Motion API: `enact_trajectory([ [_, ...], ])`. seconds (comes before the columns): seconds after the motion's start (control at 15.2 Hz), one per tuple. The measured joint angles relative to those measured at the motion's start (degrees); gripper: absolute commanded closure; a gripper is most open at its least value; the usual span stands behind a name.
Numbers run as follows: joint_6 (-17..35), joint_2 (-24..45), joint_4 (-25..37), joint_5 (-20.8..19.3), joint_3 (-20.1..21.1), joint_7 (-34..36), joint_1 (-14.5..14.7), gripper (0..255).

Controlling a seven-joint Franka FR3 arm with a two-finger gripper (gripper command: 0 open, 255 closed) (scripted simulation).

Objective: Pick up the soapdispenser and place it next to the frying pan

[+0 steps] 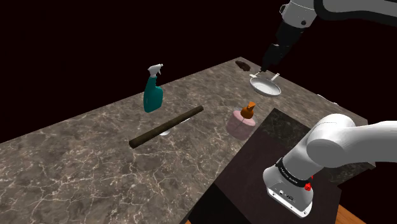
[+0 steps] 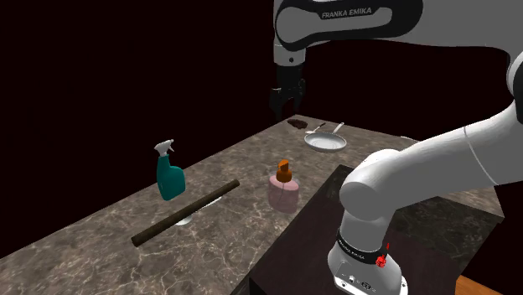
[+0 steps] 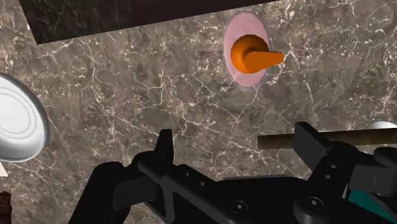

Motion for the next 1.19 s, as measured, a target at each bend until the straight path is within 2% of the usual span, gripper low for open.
enact_trajectory([
  [0.13, 0.8, 0.3, -0.8, 0.1, -0.1, -0.1, 0.1, 0],
  [0.4, 5.9, 1.6, -5.9, 0.8, -0.6, -0.9, 1.1, 0],
  [0.79, 16.3, 5.7, -14.5, 2.2, -1.4, -2.3, 2.9, 0],
  [1.19, 27.9, 14.2, -19.8, 3.6, -2.3, -4.4, 4.7, 0],
])
